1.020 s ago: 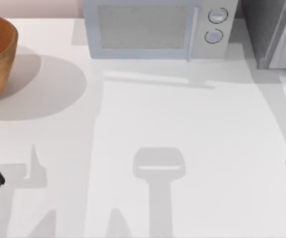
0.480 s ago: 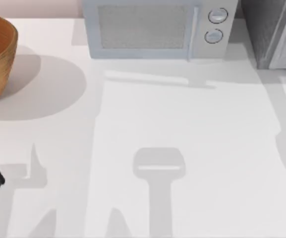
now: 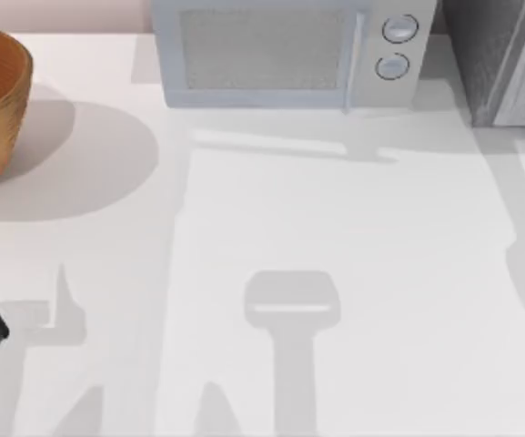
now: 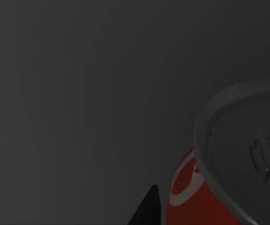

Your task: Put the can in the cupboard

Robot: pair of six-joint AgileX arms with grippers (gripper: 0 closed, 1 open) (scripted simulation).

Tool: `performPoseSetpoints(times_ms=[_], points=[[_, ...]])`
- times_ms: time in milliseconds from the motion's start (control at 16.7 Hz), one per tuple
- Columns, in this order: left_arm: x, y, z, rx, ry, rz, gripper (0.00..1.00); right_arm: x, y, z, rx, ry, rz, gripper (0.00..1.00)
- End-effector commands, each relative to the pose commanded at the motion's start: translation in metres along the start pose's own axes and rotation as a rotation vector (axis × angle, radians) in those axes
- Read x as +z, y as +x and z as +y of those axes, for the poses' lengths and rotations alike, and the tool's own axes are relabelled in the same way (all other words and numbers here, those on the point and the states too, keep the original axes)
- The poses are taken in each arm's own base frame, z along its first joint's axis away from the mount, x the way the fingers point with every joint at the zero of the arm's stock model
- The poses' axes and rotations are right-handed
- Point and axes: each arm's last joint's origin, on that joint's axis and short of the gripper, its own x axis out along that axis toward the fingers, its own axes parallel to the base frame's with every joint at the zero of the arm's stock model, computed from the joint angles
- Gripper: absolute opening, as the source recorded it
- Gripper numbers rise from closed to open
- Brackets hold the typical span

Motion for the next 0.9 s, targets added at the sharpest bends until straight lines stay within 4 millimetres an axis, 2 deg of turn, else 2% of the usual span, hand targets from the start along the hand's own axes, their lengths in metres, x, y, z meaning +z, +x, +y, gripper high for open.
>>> performPoseSetpoints(times_ms=[600,900], points=[[0.0000,0.0000,0.0000,0.000,0.000,0.000,1.00,0.0000,0.0000,0.0000,0.000,0.000,0.000,0.98],[0.0000,0.0000,0.0000,0.000,0.000,0.000,1.00,0.0000,0.0000,0.0000,0.000,0.000,0.000,1.00]])
